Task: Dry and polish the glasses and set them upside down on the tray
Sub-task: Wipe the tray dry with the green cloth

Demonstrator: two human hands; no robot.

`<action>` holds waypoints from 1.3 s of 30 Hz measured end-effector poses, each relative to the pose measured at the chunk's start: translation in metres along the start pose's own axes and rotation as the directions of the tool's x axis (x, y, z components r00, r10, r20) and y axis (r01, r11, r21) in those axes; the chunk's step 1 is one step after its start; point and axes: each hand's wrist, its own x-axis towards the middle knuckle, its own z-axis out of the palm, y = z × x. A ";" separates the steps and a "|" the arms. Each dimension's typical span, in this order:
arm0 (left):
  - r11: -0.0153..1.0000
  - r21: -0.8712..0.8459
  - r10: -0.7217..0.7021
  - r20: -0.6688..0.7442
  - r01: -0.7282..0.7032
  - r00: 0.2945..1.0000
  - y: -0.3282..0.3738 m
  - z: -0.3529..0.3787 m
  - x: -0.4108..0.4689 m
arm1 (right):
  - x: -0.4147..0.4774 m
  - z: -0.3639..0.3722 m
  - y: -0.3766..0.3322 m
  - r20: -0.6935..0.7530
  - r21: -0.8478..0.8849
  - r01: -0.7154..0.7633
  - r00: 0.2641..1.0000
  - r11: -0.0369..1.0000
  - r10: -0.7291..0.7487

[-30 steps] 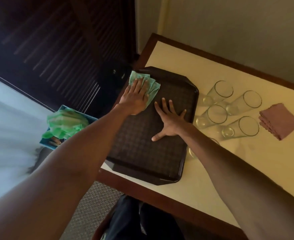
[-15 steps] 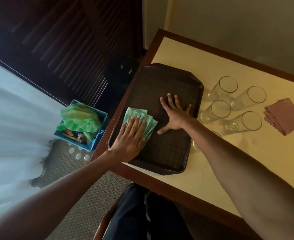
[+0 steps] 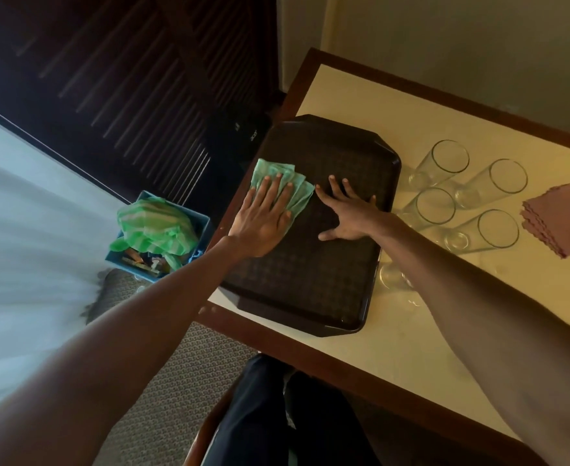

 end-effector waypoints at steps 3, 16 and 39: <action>0.999 0.011 0.044 0.038 -0.044 0.998 0.007 0.006 -0.019 | -0.001 0.002 0.001 -0.031 -0.006 0.006 1.000 1.000 -0.006; 0.874 -0.285 0.461 0.236 -0.393 0.855 0.029 0.007 -0.088 | -0.007 0.000 -0.003 -0.073 -0.004 0.016 0.997 1.000 -0.016; 0.938 -0.226 -0.135 0.458 0.263 0.878 0.023 -0.064 -0.077 | -0.056 0.017 -0.062 -0.240 -0.085 0.236 0.938 0.968 -0.250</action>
